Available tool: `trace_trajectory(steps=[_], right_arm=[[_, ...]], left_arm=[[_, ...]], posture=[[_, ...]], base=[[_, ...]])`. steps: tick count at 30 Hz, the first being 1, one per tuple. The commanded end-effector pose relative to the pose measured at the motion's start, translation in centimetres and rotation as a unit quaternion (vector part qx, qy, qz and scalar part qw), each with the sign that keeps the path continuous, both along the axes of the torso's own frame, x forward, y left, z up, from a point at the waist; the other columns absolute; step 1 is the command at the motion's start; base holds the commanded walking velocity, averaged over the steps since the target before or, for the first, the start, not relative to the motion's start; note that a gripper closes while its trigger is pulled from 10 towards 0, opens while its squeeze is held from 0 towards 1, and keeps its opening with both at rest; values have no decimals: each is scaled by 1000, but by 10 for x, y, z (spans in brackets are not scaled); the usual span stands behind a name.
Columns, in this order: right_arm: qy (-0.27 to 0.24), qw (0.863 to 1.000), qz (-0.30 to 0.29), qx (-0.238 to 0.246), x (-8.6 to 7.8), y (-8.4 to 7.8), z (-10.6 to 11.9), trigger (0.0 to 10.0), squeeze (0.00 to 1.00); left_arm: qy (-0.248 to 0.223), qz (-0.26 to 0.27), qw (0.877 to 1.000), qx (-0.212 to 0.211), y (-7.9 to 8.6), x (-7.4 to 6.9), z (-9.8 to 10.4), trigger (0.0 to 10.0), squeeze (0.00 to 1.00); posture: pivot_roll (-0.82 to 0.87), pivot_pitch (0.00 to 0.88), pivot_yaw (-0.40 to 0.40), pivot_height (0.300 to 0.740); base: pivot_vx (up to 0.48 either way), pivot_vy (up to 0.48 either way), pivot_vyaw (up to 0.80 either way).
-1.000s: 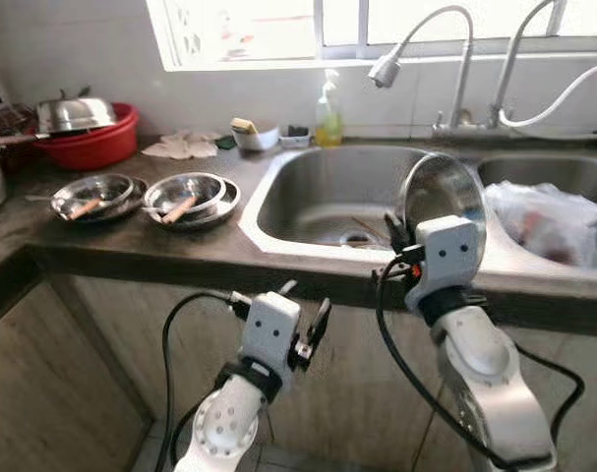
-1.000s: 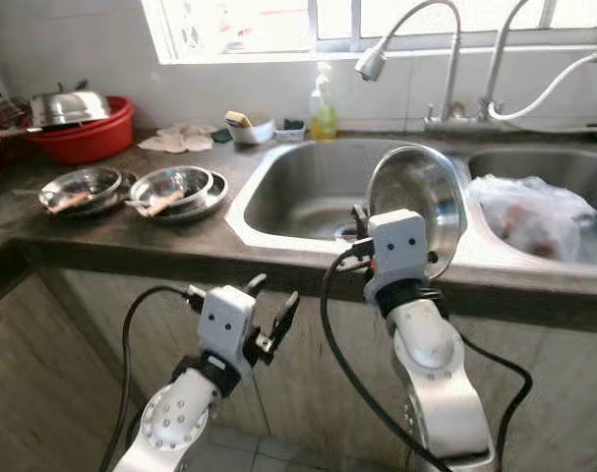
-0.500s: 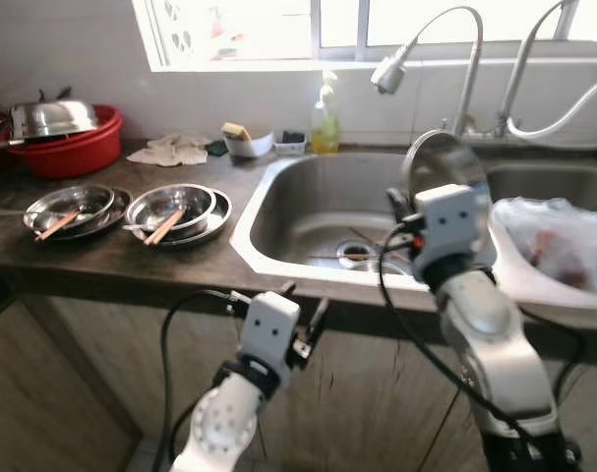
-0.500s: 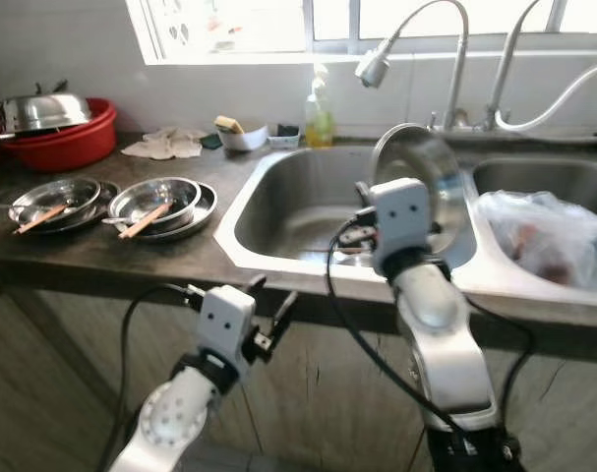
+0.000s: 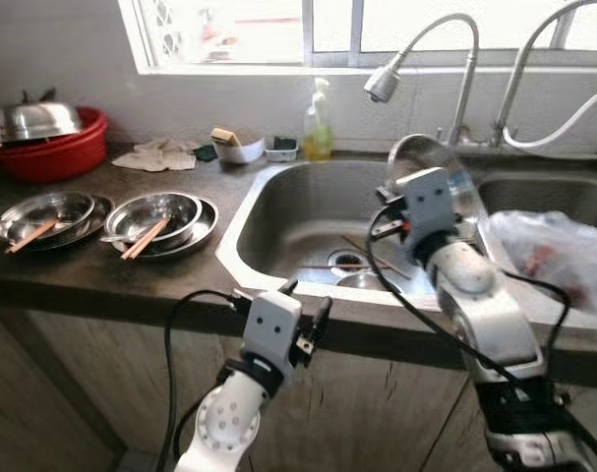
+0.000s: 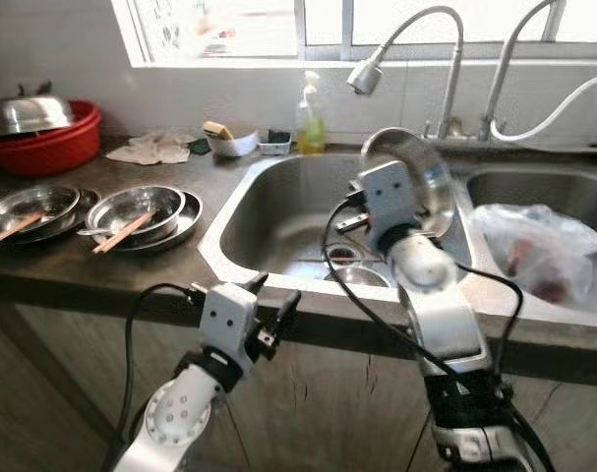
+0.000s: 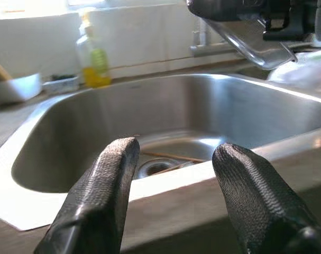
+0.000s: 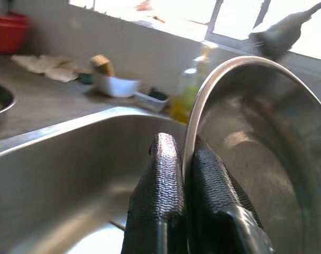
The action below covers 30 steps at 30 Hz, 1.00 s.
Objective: Kitchen organization
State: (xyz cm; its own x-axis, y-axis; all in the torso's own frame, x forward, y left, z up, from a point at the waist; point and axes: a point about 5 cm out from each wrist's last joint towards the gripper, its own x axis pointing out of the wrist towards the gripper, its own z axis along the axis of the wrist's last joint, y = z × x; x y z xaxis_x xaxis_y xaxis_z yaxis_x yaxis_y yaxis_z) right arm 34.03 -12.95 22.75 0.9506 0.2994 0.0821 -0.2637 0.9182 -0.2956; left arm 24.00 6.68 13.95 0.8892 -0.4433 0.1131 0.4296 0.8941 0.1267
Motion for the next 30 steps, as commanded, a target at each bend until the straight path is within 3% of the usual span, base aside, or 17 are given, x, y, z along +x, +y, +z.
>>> trace_trajectory(steps=[1,10,14,16,30], right_arm=[[-9,1000,-6,-2,7,-5,6,10000,0],[24,999,17,-31,22,1,0,10000,0],[72,996,32,-39,31,6,-14,10000,0],[102,994,23,-39,36,4,-22,10000,0],[163,984,37,-62,41,6,-52,10000,0]], left_arm=[[-6,2,1000,1,-3,1,2,10000,0],[-6,7,1000,-1,-5,1,1,10000,0],[-3,13,1000,-5,-4,1,1,10000,0],[4,16,1000,-5,-4,1,-1,10000,0],[1,13,1000,1,-3,-1,-1,10000,0]], posture=[[-24,0,-34,740],[-21,0,-51,740],[-19,0,-56,740],[-16,0,-59,740],[3,0,-68,740]], base=[[292,0,0],[292,0,0],[284,0,0],[0,0,0],[0,0,0]])
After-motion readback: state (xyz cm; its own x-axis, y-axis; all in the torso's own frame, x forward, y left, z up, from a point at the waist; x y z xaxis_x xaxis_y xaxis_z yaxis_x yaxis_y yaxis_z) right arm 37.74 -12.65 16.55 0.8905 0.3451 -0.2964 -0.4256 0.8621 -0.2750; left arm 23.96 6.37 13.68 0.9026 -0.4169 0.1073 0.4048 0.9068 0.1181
